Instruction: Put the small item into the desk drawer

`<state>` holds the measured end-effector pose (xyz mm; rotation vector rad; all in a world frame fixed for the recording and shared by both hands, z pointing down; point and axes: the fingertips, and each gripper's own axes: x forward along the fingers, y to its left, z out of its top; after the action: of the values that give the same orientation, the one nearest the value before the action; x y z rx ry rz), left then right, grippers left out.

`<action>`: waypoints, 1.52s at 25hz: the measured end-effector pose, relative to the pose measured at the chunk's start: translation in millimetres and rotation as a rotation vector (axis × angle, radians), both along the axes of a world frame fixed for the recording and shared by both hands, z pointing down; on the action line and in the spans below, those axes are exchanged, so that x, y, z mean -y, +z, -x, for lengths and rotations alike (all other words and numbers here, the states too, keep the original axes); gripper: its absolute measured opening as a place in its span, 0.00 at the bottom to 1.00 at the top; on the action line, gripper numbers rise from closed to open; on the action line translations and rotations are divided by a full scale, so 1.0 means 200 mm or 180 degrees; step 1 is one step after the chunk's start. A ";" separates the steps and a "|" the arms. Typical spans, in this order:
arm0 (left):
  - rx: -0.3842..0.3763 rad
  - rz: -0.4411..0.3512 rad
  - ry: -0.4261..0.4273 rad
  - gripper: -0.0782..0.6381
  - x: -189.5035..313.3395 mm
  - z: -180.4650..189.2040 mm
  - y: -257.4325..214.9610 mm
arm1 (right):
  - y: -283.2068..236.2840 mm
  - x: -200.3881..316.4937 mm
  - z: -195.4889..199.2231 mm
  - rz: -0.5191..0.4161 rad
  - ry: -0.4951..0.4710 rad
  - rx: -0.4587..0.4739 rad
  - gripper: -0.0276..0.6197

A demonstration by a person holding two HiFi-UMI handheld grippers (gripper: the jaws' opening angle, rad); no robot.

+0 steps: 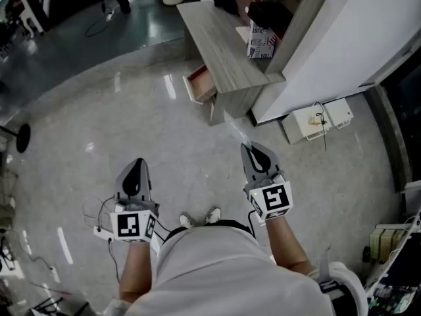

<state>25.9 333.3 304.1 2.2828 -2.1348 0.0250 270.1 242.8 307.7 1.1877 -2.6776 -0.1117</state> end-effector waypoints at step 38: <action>-0.0109 0.0323 -0.0026 0.13 0.66 0.13 0.31 | 0.31 0.59 0.25 0.0368 -0.0264 -0.0187 0.09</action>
<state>-0.7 201.8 366.9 2.2027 -2.0758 0.0916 220.9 124.6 369.6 1.0240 -2.6431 -0.0044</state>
